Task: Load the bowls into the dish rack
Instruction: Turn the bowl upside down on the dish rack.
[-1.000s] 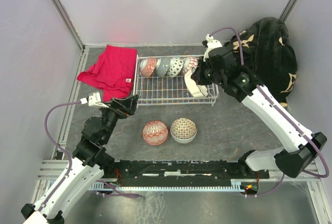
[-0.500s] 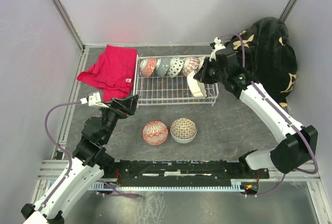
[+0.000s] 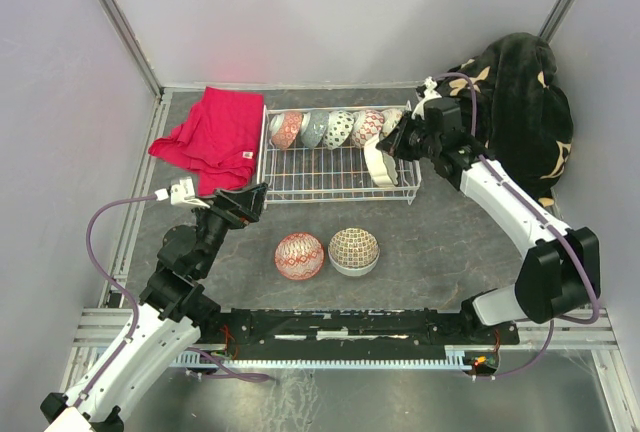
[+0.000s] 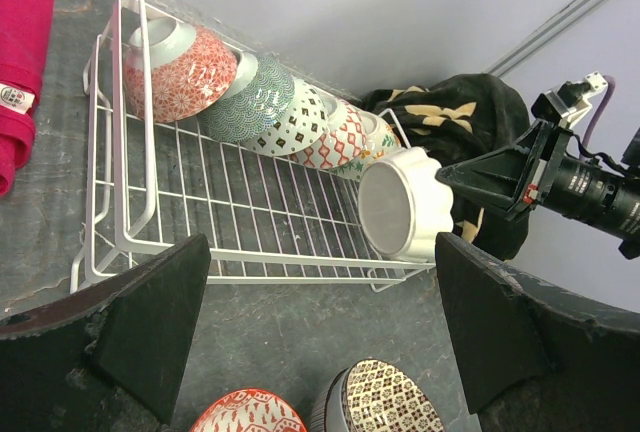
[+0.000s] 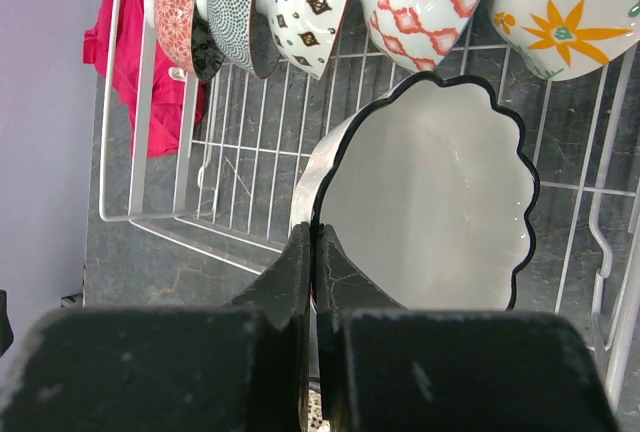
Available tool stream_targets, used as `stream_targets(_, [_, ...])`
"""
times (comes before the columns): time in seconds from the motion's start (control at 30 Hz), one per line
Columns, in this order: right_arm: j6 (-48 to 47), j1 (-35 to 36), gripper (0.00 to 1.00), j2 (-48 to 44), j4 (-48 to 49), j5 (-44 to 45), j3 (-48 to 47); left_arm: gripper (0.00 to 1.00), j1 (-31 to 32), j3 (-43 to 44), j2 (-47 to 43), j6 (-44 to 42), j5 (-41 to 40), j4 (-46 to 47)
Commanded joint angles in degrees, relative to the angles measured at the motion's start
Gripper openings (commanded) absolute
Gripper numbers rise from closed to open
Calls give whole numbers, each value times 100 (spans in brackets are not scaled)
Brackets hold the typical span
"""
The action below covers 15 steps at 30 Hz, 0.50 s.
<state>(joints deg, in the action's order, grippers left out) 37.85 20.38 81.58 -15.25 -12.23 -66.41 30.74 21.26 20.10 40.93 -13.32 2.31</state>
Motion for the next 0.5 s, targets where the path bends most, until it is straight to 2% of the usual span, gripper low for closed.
stream_targets(0.0, [278, -73, 1, -101, 1004, -310, 38, 99, 12, 173, -9, -287, 45, 279])
stream_targets(0.47, [841, -330, 1, 4, 1821, -485, 661, 99, 11, 177, -12, -287, 58, 279])
